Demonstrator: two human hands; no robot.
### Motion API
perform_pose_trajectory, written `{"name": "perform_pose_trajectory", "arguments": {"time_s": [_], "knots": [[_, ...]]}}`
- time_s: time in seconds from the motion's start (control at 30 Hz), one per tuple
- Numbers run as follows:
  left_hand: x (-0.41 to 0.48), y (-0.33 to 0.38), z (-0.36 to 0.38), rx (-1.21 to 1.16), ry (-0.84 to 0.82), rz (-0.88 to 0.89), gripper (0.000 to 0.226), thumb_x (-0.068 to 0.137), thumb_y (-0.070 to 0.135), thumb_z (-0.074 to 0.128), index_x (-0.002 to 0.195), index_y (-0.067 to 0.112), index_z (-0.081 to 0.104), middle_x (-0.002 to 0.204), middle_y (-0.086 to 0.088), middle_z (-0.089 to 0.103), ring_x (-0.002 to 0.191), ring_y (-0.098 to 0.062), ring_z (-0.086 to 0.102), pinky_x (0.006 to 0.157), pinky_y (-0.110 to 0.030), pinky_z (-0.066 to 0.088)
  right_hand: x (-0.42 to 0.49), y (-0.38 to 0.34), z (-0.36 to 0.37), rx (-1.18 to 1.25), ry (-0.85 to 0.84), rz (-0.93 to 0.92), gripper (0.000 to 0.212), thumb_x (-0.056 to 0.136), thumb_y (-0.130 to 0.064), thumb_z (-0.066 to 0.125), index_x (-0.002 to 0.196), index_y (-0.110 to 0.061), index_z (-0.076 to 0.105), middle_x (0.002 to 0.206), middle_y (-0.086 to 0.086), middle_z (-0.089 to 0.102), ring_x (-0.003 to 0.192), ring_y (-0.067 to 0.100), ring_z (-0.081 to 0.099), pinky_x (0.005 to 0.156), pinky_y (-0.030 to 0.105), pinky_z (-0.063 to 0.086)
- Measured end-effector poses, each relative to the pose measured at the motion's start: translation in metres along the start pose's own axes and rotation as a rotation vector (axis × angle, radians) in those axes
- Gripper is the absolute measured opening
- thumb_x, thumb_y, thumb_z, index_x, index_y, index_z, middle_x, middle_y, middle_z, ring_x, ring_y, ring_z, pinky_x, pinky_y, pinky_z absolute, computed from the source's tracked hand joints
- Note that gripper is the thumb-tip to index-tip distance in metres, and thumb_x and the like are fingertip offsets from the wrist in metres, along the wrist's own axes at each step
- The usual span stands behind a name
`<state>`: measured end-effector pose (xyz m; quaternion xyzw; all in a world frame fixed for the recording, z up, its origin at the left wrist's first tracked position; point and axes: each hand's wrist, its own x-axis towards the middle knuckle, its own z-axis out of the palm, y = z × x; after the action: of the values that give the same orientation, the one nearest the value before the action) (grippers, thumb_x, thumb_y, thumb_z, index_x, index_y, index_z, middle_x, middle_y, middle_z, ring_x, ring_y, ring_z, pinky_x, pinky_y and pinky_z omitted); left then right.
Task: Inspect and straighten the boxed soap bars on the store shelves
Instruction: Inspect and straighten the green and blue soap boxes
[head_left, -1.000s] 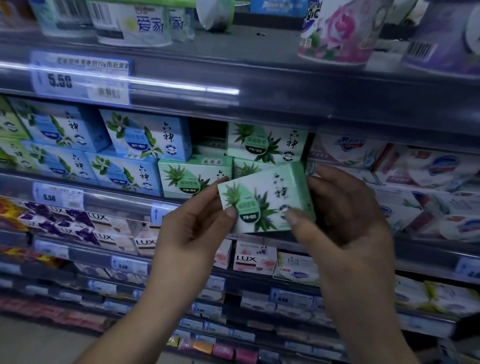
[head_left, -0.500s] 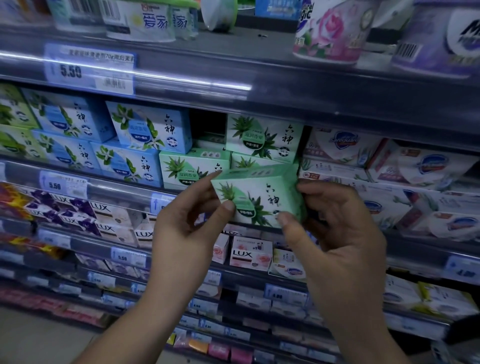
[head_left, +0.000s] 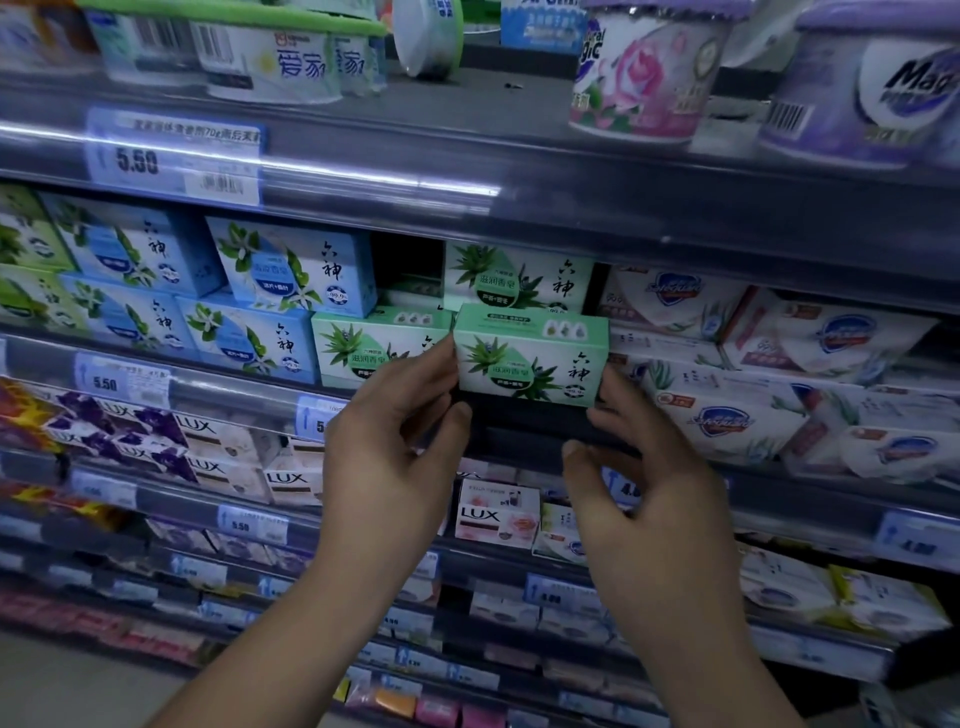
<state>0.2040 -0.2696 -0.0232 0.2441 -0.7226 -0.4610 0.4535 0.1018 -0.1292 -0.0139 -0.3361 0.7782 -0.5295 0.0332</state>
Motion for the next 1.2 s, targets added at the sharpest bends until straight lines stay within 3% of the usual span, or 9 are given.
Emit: {"name": "perform_pose_trajectory", "arguments": {"time_s": [0.13,0.27,0.43,0.57,0.7,0.8,0.93,1.13,1.2], "knots": [[-0.001,-0.004,-0.001,0.077,-0.033,0.009,0.047,0.099,0.0,0.066,0.141,0.02,0.063,0.125,0.022,0.061,0.115,0.016,0.06,0.101,-0.013,0.051,-0.002,-0.002,0.001,-0.028,0.0,0.027,0.062,0.09,-0.047,0.058,0.15,-0.051,0.041,0.101,-0.043,0.06,0.096,-0.029,0.051,0.061,0.002,0.04],[0.0,-0.006,0.0,0.149,-0.036,0.043,0.047,0.096,0.0,0.069,0.138,0.019,0.066,0.123,0.024,0.062,0.113,0.019,0.059,0.1,-0.01,0.05,-0.002,-0.001,0.001,-0.047,0.003,0.082,0.057,0.09,-0.046,0.06,0.146,-0.048,0.048,0.097,-0.063,0.045,0.093,-0.031,0.05,0.065,0.006,0.036],[0.003,-0.007,0.0,0.17,-0.039,0.051,0.046,0.094,0.002,0.071,0.136,0.02,0.068,0.121,0.019,0.067,0.109,0.022,0.059,0.097,-0.005,0.048,0.0,0.001,-0.001,-0.032,0.032,0.108,0.047,0.096,-0.038,0.065,0.141,-0.044,0.056,0.094,-0.037,0.06,0.087,-0.033,0.049,0.06,0.002,0.039],[0.003,-0.008,-0.003,0.131,-0.069,0.031,0.045,0.095,0.003,0.07,0.136,0.022,0.068,0.123,0.02,0.066,0.116,0.015,0.06,0.098,-0.007,0.049,0.005,0.0,-0.005,-0.029,0.067,0.07,0.043,0.096,-0.029,0.069,0.134,-0.047,0.057,0.092,-0.058,0.053,0.085,-0.034,0.05,0.071,0.007,0.037],[0.001,-0.01,-0.013,0.06,-0.067,0.02,0.04,0.097,0.003,0.069,0.129,0.026,0.07,0.124,0.021,0.069,0.116,0.009,0.064,0.097,-0.007,0.048,0.004,-0.013,-0.004,0.04,0.224,-0.103,0.027,0.092,-0.034,0.065,0.119,-0.037,0.065,0.089,-0.023,0.069,0.091,-0.012,0.064,0.068,0.006,0.05],[0.004,-0.015,-0.031,0.048,0.027,0.016,0.03,0.098,0.002,0.068,0.119,0.024,0.071,0.116,0.014,0.072,0.111,-0.003,0.068,0.092,-0.013,0.053,0.0,-0.031,0.014,0.098,0.071,-0.17,0.026,0.087,-0.026,0.063,0.111,-0.037,0.068,0.096,-0.023,0.071,0.091,-0.003,0.069,0.072,0.007,0.052],[0.011,-0.021,-0.053,0.065,0.13,-0.028,0.029,0.1,0.011,0.066,0.123,0.028,0.062,0.112,0.02,0.067,0.106,0.001,0.066,0.081,-0.011,0.052,0.002,-0.045,0.052,0.132,-0.219,-0.086,0.035,0.092,-0.041,0.062,0.123,-0.055,0.055,0.103,-0.027,0.068,0.098,-0.013,0.064,0.068,0.002,0.05],[0.021,-0.025,-0.069,0.118,0.116,-0.016,0.046,0.098,0.014,0.066,0.138,0.033,0.054,0.126,0.008,0.061,0.113,0.002,0.061,0.082,-0.008,0.051,0.01,-0.059,0.078,0.114,-0.217,-0.06,0.06,0.084,-0.051,0.055,0.139,-0.063,0.035,0.116,-0.028,0.063,0.105,-0.004,0.062,0.082,0.031,0.057],[0.026,-0.024,-0.074,0.139,0.129,0.004,0.045,0.099,0.016,0.067,0.138,0.034,0.054,0.129,0.009,0.059,0.115,-0.001,0.061,0.083,-0.014,0.054,0.013,-0.063,0.082,0.128,-0.177,-0.079,0.054,0.087,-0.052,0.054,0.139,-0.06,0.039,0.11,-0.027,0.065,0.096,-0.001,0.066,0.073,0.028,0.058]]}}
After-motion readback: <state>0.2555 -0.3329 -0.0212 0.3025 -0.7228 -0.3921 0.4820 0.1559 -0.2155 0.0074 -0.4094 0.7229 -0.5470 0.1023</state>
